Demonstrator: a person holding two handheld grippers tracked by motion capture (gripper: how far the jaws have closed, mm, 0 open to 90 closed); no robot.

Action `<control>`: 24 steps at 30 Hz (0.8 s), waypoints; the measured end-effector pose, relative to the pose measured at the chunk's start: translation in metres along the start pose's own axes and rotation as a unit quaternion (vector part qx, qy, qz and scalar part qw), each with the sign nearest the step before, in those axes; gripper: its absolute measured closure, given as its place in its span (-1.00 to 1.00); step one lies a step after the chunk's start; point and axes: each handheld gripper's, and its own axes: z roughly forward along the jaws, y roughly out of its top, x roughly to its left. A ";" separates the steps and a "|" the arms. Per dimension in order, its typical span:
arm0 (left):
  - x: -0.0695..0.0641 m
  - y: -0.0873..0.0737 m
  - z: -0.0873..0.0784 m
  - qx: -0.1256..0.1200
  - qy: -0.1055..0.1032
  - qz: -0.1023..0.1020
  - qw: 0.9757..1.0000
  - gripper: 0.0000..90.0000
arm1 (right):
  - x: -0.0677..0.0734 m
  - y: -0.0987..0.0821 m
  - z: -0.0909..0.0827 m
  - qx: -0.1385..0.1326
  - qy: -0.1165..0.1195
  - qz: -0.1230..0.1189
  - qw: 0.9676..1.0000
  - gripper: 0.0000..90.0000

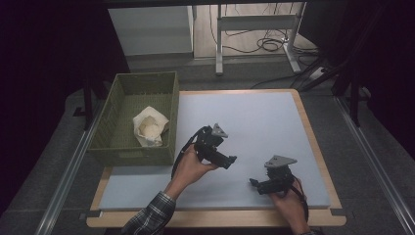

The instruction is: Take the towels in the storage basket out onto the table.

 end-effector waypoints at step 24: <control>0.050 0.042 -0.019 0.040 0.030 -0.015 0.999 -0.95 | 0.000 0.000 0.000 -0.001 0.001 0.001 1.000 -0.81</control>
